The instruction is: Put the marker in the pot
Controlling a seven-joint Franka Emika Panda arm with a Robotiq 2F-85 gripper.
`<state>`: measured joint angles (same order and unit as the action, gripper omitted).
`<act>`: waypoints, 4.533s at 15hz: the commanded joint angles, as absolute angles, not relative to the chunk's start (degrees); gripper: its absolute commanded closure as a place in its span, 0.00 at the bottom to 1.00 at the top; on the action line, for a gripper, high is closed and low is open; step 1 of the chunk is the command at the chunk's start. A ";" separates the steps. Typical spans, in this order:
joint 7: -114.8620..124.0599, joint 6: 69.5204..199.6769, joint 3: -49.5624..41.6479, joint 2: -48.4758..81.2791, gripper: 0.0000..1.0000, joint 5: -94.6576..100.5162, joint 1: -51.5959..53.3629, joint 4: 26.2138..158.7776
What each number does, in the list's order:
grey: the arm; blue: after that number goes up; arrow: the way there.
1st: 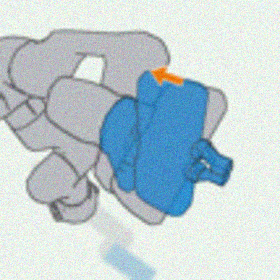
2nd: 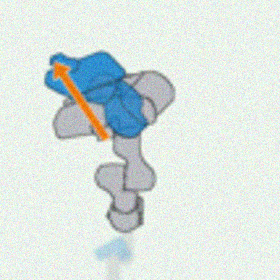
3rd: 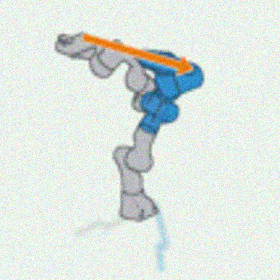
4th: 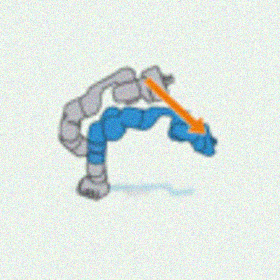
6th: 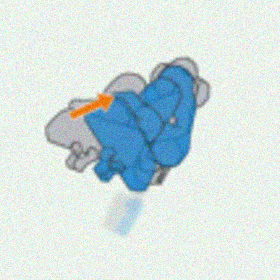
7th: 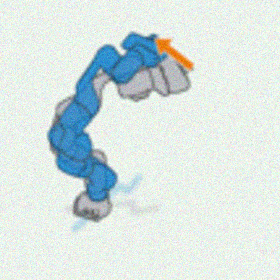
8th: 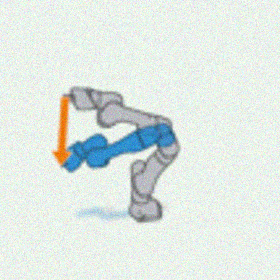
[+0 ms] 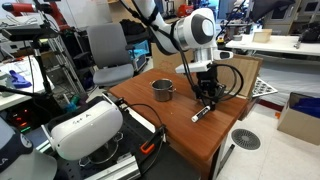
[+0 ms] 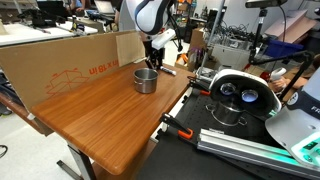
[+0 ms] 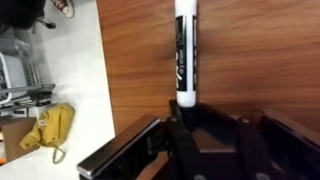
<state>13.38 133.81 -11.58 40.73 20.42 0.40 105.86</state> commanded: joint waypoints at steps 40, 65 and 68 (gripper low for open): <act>-0.27 171.14 1.69 4.20 0.94 5.14 1.06 144.47; 18.38 176.55 -11.88 14.20 0.94 28.91 11.89 140.21; 21.26 176.80 -14.83 16.19 0.94 31.38 14.63 138.45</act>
<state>17.19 175.59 -11.17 13.65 28.02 11.14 140.62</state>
